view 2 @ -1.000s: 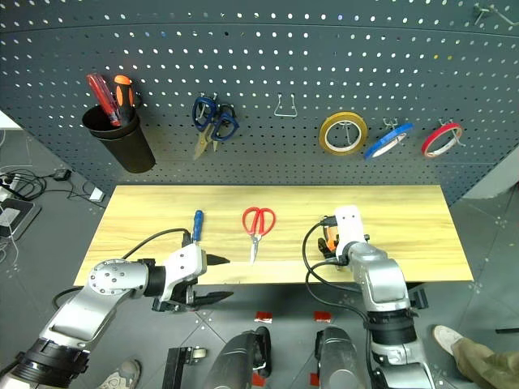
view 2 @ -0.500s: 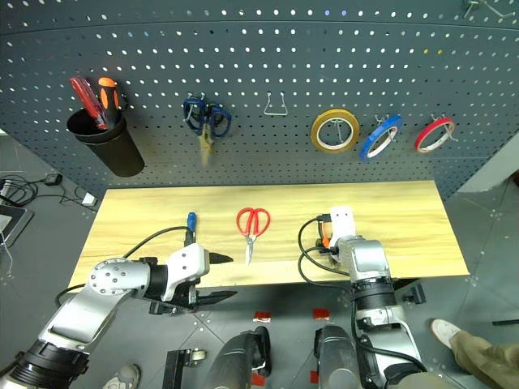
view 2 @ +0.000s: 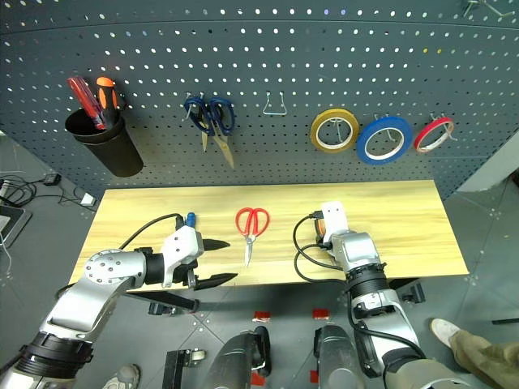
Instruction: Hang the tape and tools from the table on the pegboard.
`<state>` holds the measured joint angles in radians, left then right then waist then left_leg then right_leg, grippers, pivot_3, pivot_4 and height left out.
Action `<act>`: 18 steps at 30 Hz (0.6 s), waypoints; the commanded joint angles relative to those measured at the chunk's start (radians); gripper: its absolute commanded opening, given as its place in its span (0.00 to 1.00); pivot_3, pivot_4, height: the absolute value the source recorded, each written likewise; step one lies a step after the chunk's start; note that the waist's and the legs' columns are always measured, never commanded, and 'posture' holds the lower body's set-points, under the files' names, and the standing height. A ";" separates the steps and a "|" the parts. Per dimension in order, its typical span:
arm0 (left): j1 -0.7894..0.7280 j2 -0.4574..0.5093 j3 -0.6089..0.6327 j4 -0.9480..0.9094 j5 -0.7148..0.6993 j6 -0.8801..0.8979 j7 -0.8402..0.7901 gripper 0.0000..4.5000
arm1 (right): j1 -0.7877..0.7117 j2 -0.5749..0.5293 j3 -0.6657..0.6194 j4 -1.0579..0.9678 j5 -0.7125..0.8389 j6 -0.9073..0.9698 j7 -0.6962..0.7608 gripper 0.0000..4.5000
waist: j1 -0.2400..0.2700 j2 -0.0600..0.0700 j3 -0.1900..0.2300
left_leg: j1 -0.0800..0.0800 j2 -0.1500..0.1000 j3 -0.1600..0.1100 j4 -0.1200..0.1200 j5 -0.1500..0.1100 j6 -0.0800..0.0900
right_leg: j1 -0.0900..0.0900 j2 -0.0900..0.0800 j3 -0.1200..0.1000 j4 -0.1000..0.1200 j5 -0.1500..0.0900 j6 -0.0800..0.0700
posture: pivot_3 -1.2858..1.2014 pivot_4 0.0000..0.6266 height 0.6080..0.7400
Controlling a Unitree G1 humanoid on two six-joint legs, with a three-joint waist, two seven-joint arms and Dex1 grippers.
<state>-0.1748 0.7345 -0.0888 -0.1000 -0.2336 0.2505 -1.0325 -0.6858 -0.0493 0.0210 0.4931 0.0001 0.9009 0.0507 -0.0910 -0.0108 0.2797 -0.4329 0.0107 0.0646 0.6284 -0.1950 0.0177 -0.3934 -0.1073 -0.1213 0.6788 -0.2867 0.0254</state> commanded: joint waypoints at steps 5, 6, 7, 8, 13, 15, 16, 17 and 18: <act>0.034 -0.049 0.209 -0.028 -0.126 0.030 0.106 0.87 | 0.175 0.000 0.069 -0.581 0.041 0.043 0.081 0.57 | -0.001 0.000 0.000 | -0.002 0.001 0.001 -0.001 -0.001 -0.001 | -0.002 0.000 0.000 0.000 0.000 0.000 | 0.41 0.39 1.00; 0.042 -0.063 0.234 -0.042 -0.135 0.023 0.131 0.87 | 0.199 0.000 0.079 -0.654 0.047 0.034 0.087 0.57 | -0.002 0.000 0.000 | -0.002 0.001 0.001 -0.001 -0.001 -0.002 | -0.002 0.000 0.000 0.000 0.000 0.000 | 0.41 0.39 1.00; 0.044 -0.086 0.262 -0.055 -0.135 0.008 0.173 0.87 | 0.218 0.024 0.072 -0.731 0.074 0.032 0.091 0.57 | -0.002 0.000 0.000 | -0.002 0.001 0.001 -0.001 -0.001 -0.002 | -0.002 0.000 0.000 -0.001 0.000 0.000 | 0.41 0.38 1.00; 0.042 -0.107 0.282 -0.063 -0.134 -0.002 0.212 0.87 | 0.230 0.038 0.072 -0.787 0.086 0.027 0.091 0.57 | -0.001 -0.001 0.000 | -0.002 0.001 0.001 -0.001 -0.002 -0.002 | -0.002 0.000 0.001 -0.001 0.000 0.000 | 0.42 0.37 1.00; 0.059 -0.183 0.338 -0.175 -0.198 0.072 0.328 0.87 | 0.190 0.116 0.123 -0.931 0.088 -0.178 0.078 0.57 | -0.003 -0.005 -0.003 | -0.002 0.001 0.000 0.000 -0.002 -0.001 | -0.002 0.000 0.000 0.001 0.000 0.000 | 0.42 0.33 1.00; 0.069 -0.194 0.341 -0.205 -0.209 0.099 0.355 0.87 | 0.131 0.125 0.158 -0.906 0.057 -0.298 0.084 0.57 | -0.006 -0.006 -0.004 | -0.001 0.001 0.000 0.000 -0.002 -0.002 | -0.002 0.001 0.000 0.001 0.000 0.000 | 0.42 0.32 1.00; 0.070 -0.197 0.343 -0.213 -0.211 0.107 0.369 0.87 | 0.103 0.127 0.170 -0.885 0.045 -0.351 0.087 0.57 | -0.007 -0.006 -0.004 | -0.001 0.001 0.000 0.001 -0.002 -0.002 | -0.002 0.001 0.000 0.002 0.000 0.000 | 0.42 0.32 1.00; 0.061 -0.203 0.348 -0.219 -0.216 0.125 0.394 0.87 | 0.067 0.128 0.178 -0.849 0.032 -0.411 0.087 0.57 | -0.008 -0.007 -0.004 | -0.001 0.001 0.000 0.001 -0.002 -0.002 | -0.002 0.001 0.000 0.002 0.001 0.000 | 0.42 0.32 1.00; 0.047 -0.206 0.353 -0.224 -0.228 0.152 0.416 0.87 | 0.033 0.128 0.181 -0.809 0.023 -0.467 0.087 0.57 | -0.008 -0.008 -0.005 | -0.001 0.001 0.000 0.001 -0.001 -0.002 | -0.002 0.001 0.000 0.002 0.001 -0.001 | 0.43 0.31 1.00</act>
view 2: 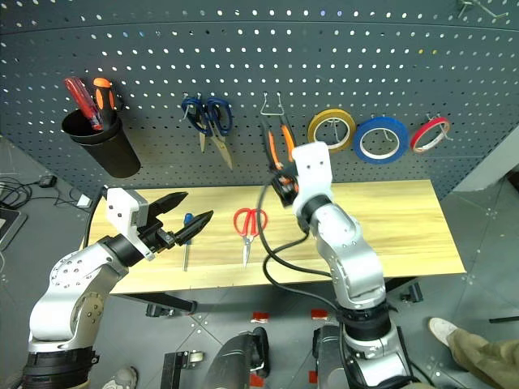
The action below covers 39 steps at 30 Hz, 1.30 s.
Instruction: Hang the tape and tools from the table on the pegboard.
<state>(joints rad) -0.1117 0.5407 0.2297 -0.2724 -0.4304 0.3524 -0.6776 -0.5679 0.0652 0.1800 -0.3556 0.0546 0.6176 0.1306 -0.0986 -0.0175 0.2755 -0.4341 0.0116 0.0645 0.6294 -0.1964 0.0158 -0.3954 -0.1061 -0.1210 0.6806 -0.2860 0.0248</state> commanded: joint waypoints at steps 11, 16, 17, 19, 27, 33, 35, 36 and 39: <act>-0.239 0.064 -0.014 -0.079 -0.014 0.272 0.169 0.87 | -0.503 0.009 -0.045 0.682 -0.104 -0.707 -0.061 0.57 | 0.009 -0.010 -0.006 | 0.000 0.000 0.000 0.001 0.003 -0.005 | 0.001 0.000 0.000 0.000 0.001 -0.001 | 0.45 0.30 1.00; -0.295 0.073 -0.044 -0.049 0.006 0.298 0.169 0.87 | -0.666 -0.008 -0.092 0.999 -0.119 -0.894 -0.115 0.57 | 0.013 -0.010 -0.006 | 0.000 0.000 0.001 0.000 0.004 -0.006 | 0.001 0.001 0.000 -0.001 0.000 -0.001 | 0.46 0.34 1.00; -0.297 0.076 -0.047 -0.049 0.006 0.301 0.165 0.87 | -0.690 -0.011 -0.100 1.046 -0.119 -0.919 -0.122 0.57 | 0.013 -0.010 -0.005 | 0.000 0.000 0.001 0.000 0.004 -0.006 | 0.001 0.001 0.000 -0.001 0.000 -0.001 | 0.46 0.36 1.00; -0.301 0.075 -0.055 -0.042 0.006 0.301 0.158 0.87 | -0.725 -0.018 -0.114 1.140 -0.119 -0.968 -0.132 0.57 | 0.013 -0.010 -0.005 | 0.000 0.000 0.001 0.000 0.004 -0.006 | 0.001 0.000 0.000 -0.001 0.000 -0.001 | 0.47 0.37 1.00; -0.321 0.055 -0.089 -0.014 0.010 0.291 0.150 0.87 | -0.744 -0.061 -0.130 1.379 -0.151 -1.103 -0.174 0.57 | 0.020 -0.010 0.002 | 0.000 0.000 0.001 0.000 0.004 -0.006 | 0.001 0.000 0.001 -0.001 0.000 -0.001 | 0.48 0.44 1.00; -0.312 0.029 -0.103 -0.006 0.014 0.276 0.150 0.87 | -0.688 -0.067 -0.138 1.434 -0.159 -1.122 -0.206 0.57 | 0.023 -0.010 0.008 | 0.000 0.001 0.001 0.000 0.004 -0.006 | 0.000 0.000 0.001 -0.001 0.000 -0.002 | 0.47 0.45 1.00; -0.309 0.024 -0.108 -0.005 0.017 0.273 0.150 0.87 | -0.676 -0.067 -0.141 1.435 -0.157 -1.115 -0.215 0.57 | 0.027 -0.011 0.008 | 0.000 0.001 0.001 0.000 0.004 -0.006 | 0.001 0.000 0.001 -0.001 0.000 -0.002 | 0.47 0.45 1.00; -0.308 0.022 -0.109 -0.003 0.019 0.271 0.150 0.87 | -0.668 -0.064 -0.144 1.433 -0.152 -1.100 -0.219 0.57 | 0.027 -0.010 0.008 | 0.000 0.001 0.001 0.000 0.004 -0.006 | 0.001 0.000 0.001 -0.001 0.000 -0.002 | 0.47 0.45 1.00; -0.308 0.018 -0.111 0.003 0.021 0.267 0.149 0.87 | -0.652 -0.059 -0.152 1.427 -0.142 -1.065 -0.231 0.57 | 0.029 -0.010 0.008 | 0.000 0.001 0.001 0.001 0.004 -0.006 | 0.001 0.000 0.001 -0.001 0.000 -0.002 | 0.47 0.44 1.00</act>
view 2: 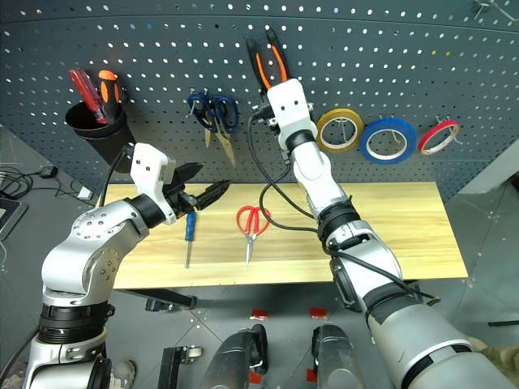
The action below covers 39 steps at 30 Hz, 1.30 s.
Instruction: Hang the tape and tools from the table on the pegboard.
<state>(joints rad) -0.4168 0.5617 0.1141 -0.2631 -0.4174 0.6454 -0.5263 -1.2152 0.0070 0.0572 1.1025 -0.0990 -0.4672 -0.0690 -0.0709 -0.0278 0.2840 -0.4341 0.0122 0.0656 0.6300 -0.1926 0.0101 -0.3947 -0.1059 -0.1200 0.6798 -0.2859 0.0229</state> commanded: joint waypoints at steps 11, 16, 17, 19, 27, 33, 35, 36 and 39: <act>0.009 -0.048 -0.018 0.015 0.029 -0.021 0.026 0.87 | 0.140 0.023 -0.039 -0.253 0.042 0.237 0.005 0.99 | 0.016 0.000 0.000 | 0.002 0.000 -0.002 0.001 0.000 0.000 | 0.003 0.000 -0.001 0.000 0.000 0.000 | 0.45 0.43 1.00; 0.054 -0.078 -0.040 0.007 0.041 0.051 0.076 0.87 | 0.321 0.006 -0.006 -0.568 0.052 0.410 0.085 0.99 | 0.014 0.000 0.000 | 0.001 0.000 -0.001 0.000 0.000 0.000 | 0.003 0.000 -0.001 -0.002 0.000 0.000 | 0.45 0.42 1.00; 0.074 -0.090 -0.046 0.003 0.043 0.080 0.098 0.90 | 0.388 -0.006 0.013 -0.675 0.064 0.467 0.131 1.00 | 0.015 0.000 0.000 | 0.001 0.000 -0.001 -0.001 0.000 0.000 | 0.003 0.000 -0.001 -0.002 0.000 0.000 | 0.45 0.42 1.00; 0.115 -0.121 -0.058 -0.009 0.046 0.139 0.144 0.99 | 0.532 -0.037 0.053 -0.904 0.118 0.608 0.246 1.00 | 0.015 0.000 -0.001 | 0.001 0.000 -0.002 -0.001 0.000 0.000 | 0.003 0.000 -0.001 -0.002 0.000 0.000 | 0.45 0.42 1.00; 0.151 -0.229 -0.145 0.055 0.160 0.278 0.331 0.99 | 0.788 -0.204 0.038 -1.365 0.310 1.059 0.440 1.00 | 0.017 0.000 0.000 | 0.002 0.000 -0.003 0.000 -0.003 0.005 | 0.003 0.000 -0.001 -0.001 0.000 0.000 | 0.44 0.44 1.00; 0.084 -0.314 -0.157 0.225 0.236 0.255 0.422 0.99 | 0.829 -0.231 0.050 -1.457 0.377 1.192 0.473 1.00 | 0.018 -0.001 0.000 | 0.002 0.001 -0.004 0.000 -0.003 0.004 | 0.003 0.002 -0.001 0.000 0.000 0.000 | 0.43 0.44 1.00; 0.050 -0.347 -0.148 0.293 0.242 0.232 0.434 0.99 | 0.848 -0.246 0.074 -1.499 0.415 1.227 0.517 1.00 | 0.019 -0.001 0.000 | 0.002 0.001 -0.004 0.000 -0.003 0.004 | 0.003 0.002 -0.002 0.000 0.001 -0.002 | 0.43 0.45 1.00; 0.033 -0.359 -0.153 0.326 0.248 0.218 0.434 0.99 | 0.857 -0.257 0.088 -1.517 0.427 1.239 0.537 1.00 | 0.019 -0.001 0.000 | 0.002 0.001 -0.004 0.000 -0.003 0.005 | 0.003 0.002 -0.002 -0.001 0.001 -0.002 | 0.43 0.45 1.00; -0.008 -0.386 -0.161 0.399 0.260 0.195 0.429 0.99 | 0.873 -0.280 0.113 -1.550 0.451 1.266 0.568 1.00 | 0.019 -0.001 0.000 | 0.001 0.000 -0.004 0.000 -0.004 0.005 | 0.003 0.001 -0.002 -0.002 0.001 -0.002 | 0.43 0.45 1.00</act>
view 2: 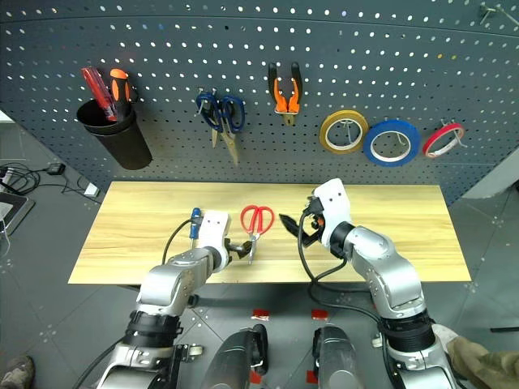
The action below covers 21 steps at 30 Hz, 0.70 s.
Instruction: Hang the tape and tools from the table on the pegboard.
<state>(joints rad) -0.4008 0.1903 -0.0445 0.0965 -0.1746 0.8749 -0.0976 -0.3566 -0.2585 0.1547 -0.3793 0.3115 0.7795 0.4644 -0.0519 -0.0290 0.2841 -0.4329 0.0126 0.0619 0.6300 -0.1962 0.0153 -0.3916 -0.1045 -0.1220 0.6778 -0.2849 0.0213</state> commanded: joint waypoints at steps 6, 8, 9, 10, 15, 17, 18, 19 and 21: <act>-0.082 -0.034 -0.033 0.208 0.049 -0.019 -0.023 0.99 | 0.033 -0.031 0.024 -0.096 0.074 0.052 0.052 1.00 | -0.004 -0.001 0.000 | 0.000 0.000 0.000 0.000 0.000 0.000 | 0.000 0.000 0.000 -0.001 0.000 0.000 | 0.42 0.44 1.00; -0.091 -0.040 -0.032 0.257 0.053 -0.014 -0.030 0.99 | 0.035 -0.033 0.020 -0.098 0.092 0.064 0.059 1.00 | -0.004 -0.001 0.000 | 0.000 0.000 0.000 0.000 0.000 0.000 | 0.000 0.000 -0.001 -0.001 0.000 0.000 | 0.42 0.43 1.00; -0.094 -0.041 -0.035 0.274 0.058 -0.017 -0.032 0.99 | 0.035 -0.035 0.016 -0.100 0.104 0.070 0.063 1.00 | -0.004 -0.001 0.000 | 0.000 0.000 0.000 0.000 0.000 0.000 | 0.001 0.000 -0.001 -0.001 0.000 0.000 | 0.42 0.43 1.00; -0.097 -0.043 -0.033 0.292 0.060 -0.019 -0.032 0.99 | 0.036 -0.037 0.013 -0.099 0.113 0.076 0.068 1.00 | -0.004 -0.001 0.000 | 0.001 0.000 0.000 0.000 0.000 0.000 | 0.001 0.000 -0.001 0.000 0.000 0.001 | 0.42 0.42 1.00; -0.096 -0.052 -0.041 0.354 0.076 -0.025 -0.046 0.90 | 0.039 -0.070 0.019 -0.096 0.143 0.089 0.101 1.00 | -0.004 -0.001 -0.002 | 0.002 0.000 0.000 0.000 0.000 0.000 | 0.002 0.000 -0.001 0.000 -0.001 0.002 | 0.42 0.41 1.00; -0.085 -0.045 -0.059 0.358 0.087 -0.030 -0.064 0.79 | 0.039 -0.086 0.024 -0.096 0.145 0.085 0.113 1.00 | -0.005 0.000 -0.003 | 0.003 0.000 0.000 0.001 0.000 0.000 | 0.003 -0.001 -0.001 0.001 -0.001 0.002 | 0.42 0.40 1.00; -0.081 -0.046 -0.057 0.361 0.087 -0.028 -0.070 0.72 | 0.038 -0.092 0.026 -0.095 0.147 0.083 0.117 1.00 | -0.005 -0.001 -0.004 | 0.003 0.000 0.000 0.000 0.000 0.000 | 0.002 -0.001 -0.001 0.001 -0.001 0.002 | 0.41 0.40 1.00; -0.080 -0.047 -0.054 0.362 0.088 -0.027 -0.074 0.65 | 0.036 -0.096 0.027 -0.094 0.148 0.081 0.119 1.00 | -0.005 -0.001 -0.004 | 0.003 0.000 0.000 0.000 0.000 0.000 | 0.003 -0.001 -0.001 0.000 -0.001 0.002 | 0.41 0.40 1.00; -0.076 -0.045 -0.045 0.363 0.090 -0.030 -0.079 0.51 | 0.032 -0.104 0.025 -0.091 0.151 0.078 0.122 1.00 | -0.005 0.000 -0.006 | 0.003 0.000 0.000 0.000 0.000 0.000 | 0.003 -0.001 -0.001 0.000 -0.001 0.002 | 0.41 0.39 1.00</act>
<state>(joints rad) -0.5252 0.1550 -0.0774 0.3941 -0.0801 0.8174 -0.1504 -0.3246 -0.3550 0.1809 -0.4312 0.4466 0.8706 0.5700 -0.0569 -0.0289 0.2778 -0.4304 0.0122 0.0617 0.6304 -0.1966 0.0154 -0.3890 -0.1056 -0.1228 0.6782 -0.2860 0.0234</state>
